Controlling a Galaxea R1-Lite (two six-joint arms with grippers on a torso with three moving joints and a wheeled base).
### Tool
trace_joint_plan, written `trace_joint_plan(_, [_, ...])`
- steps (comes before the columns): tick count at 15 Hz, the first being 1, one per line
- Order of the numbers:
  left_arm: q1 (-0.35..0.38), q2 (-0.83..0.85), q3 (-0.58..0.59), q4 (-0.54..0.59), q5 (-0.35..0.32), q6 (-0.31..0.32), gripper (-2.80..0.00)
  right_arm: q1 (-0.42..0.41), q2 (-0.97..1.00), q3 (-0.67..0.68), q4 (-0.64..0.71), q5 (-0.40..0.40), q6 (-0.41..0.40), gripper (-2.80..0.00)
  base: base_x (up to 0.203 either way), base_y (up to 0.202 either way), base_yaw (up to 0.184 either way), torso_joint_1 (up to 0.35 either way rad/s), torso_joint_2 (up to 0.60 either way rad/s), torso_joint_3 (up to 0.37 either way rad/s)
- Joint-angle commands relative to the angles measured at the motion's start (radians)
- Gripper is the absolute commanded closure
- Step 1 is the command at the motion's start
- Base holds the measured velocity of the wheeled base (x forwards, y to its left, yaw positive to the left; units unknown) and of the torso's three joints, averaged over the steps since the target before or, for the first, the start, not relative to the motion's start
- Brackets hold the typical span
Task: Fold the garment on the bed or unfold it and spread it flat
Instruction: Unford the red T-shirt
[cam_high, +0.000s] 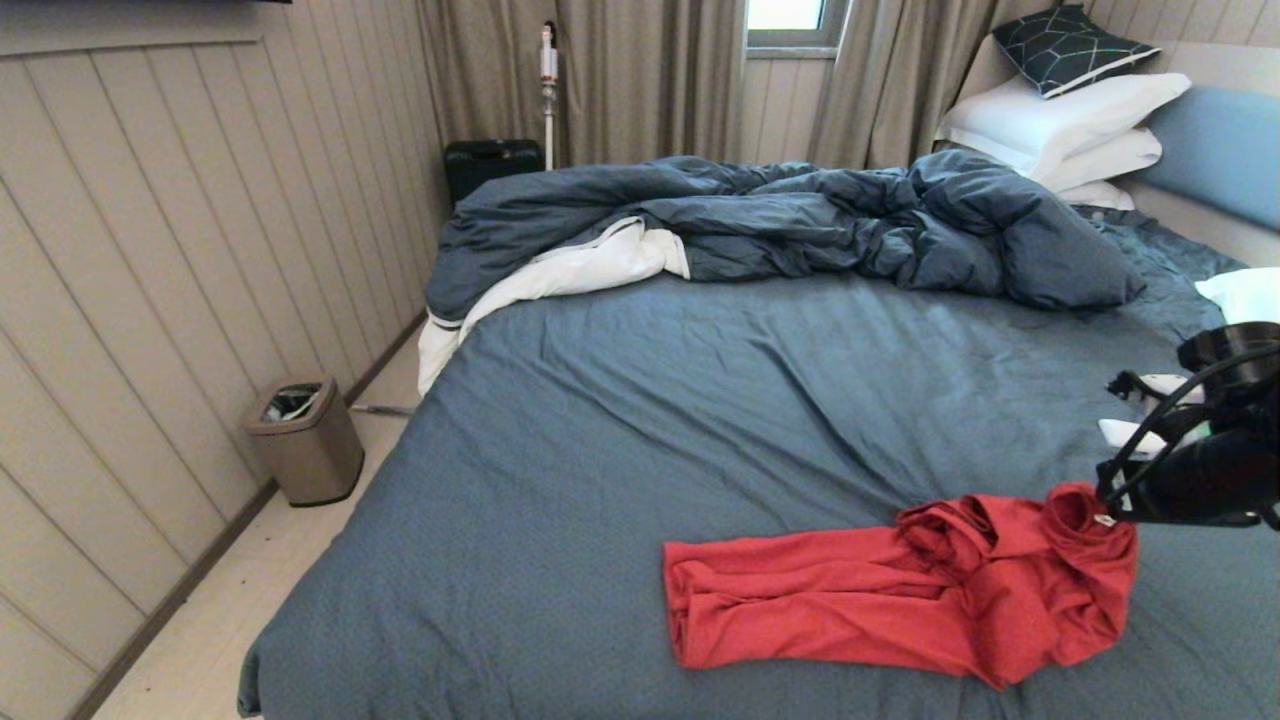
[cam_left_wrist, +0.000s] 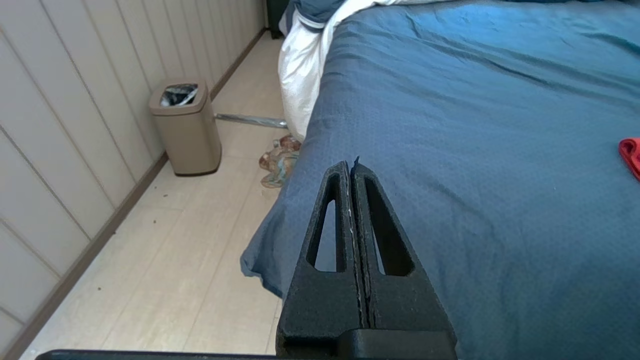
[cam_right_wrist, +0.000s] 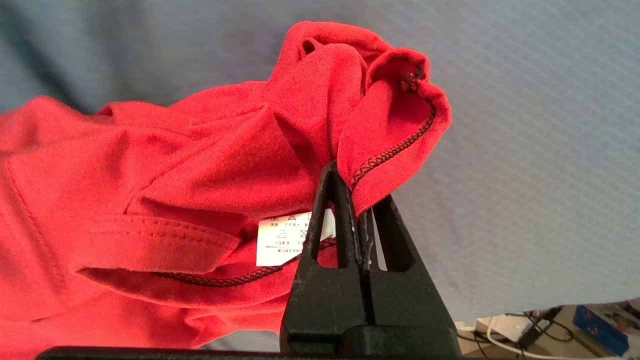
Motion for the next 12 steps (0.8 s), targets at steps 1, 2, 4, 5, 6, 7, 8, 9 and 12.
trace_joint_plan(1, [0.000,0.001,0.000,0.000,0.000,0.000,0.00,-0.026,0.024,0.016,-0.017,0.002,-0.007,0.00,0.000,0.000,0.000,0.000,0.00,0.000])
trace_joint_plan(2, [0.000,0.001,0.000,0.000,0.000,0.000,0.00,-0.028,0.026,0.036,-0.045,0.002,-0.010,0.00,0.000,0.000,0.000,0.000,0.00,0.000])
trace_joint_plan(4, [0.000,0.001,0.000,0.000,0.000,0.000,0.00,-0.030,0.019,0.063,-0.091,0.006,-0.013,-2.80,0.000,0.000,0.000,0.000,0.00,0.000])
trace_joint_plan(5, [0.000,0.001,0.000,0.000,0.000,0.000,0.00,-0.039,0.010,0.063,-0.092,0.017,-0.013,-2.80,0.000,0.000,0.000,0.000,0.00,0.000])
trace_joint_plan(6, [0.000,0.001,0.000,0.000,0.000,0.000,0.00,-0.047,-0.014,0.063,-0.088,0.035,-0.014,-2.80,0.000,0.000,0.000,0.000,0.00,0.000])
trace_joint_plan(7, [0.000,0.001,0.000,0.000,0.000,0.000,0.00,-0.055,-0.047,0.062,-0.085,0.056,-0.016,-2.80,0.000,0.000,0.000,0.000,0.00,0.000])
trace_joint_plan(8, [0.000,0.001,0.000,0.000,0.000,0.000,0.00,-0.063,-0.085,0.062,-0.083,0.071,-0.017,-2.80,0.000,0.000,0.000,0.000,0.00,0.000])
trace_joint_plan(9, [0.000,0.001,0.000,0.000,0.000,0.000,0.00,-0.069,-0.131,0.064,-0.081,0.084,-0.017,-2.80,0.000,0.000,0.000,0.000,0.00,0.000])
trace_joint_plan(12, [0.000,0.001,0.000,-0.001,0.002,0.000,0.00,-0.072,-0.311,0.067,0.000,0.143,-0.018,-2.80,0.000,0.000,0.000,0.000,0.00,0.000])
